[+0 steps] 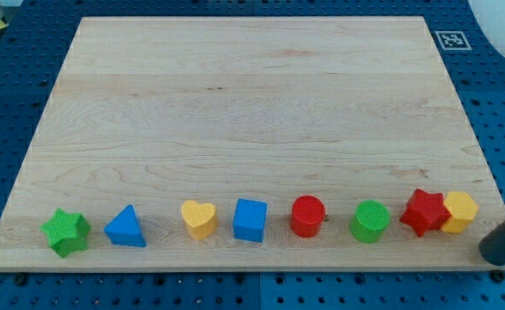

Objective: Move the cube diagonally top right to the heart

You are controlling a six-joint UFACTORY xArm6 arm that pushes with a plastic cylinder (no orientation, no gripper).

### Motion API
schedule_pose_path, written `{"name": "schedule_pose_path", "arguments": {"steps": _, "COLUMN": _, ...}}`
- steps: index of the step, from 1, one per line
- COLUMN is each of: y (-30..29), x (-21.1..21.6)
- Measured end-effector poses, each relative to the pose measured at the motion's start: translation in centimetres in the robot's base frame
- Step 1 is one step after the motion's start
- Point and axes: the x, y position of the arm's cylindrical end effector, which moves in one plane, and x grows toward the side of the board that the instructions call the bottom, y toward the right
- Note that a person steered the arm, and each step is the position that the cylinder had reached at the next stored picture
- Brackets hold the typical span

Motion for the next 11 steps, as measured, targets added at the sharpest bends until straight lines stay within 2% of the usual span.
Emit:
{"name": "schedule_pose_path", "arguments": {"steps": 2, "y": -20.0, "x": 0.0}}
{"name": "schedule_pose_path", "arguments": {"steps": 3, "y": -26.0, "x": 0.0}}
{"name": "schedule_pose_path", "arguments": {"steps": 4, "y": -26.0, "x": -0.2}}
{"name": "schedule_pose_path", "arguments": {"steps": 5, "y": -26.0, "x": -2.8}}
{"name": "schedule_pose_path", "arguments": {"steps": 7, "y": -24.7, "x": -5.0}}
{"name": "schedule_pose_path", "arguments": {"steps": 8, "y": -22.6, "x": -7.1}}
{"name": "schedule_pose_path", "arguments": {"steps": 10, "y": -22.4, "x": -12.2}}
{"name": "schedule_pose_path", "arguments": {"steps": 11, "y": -22.4, "x": -12.9}}
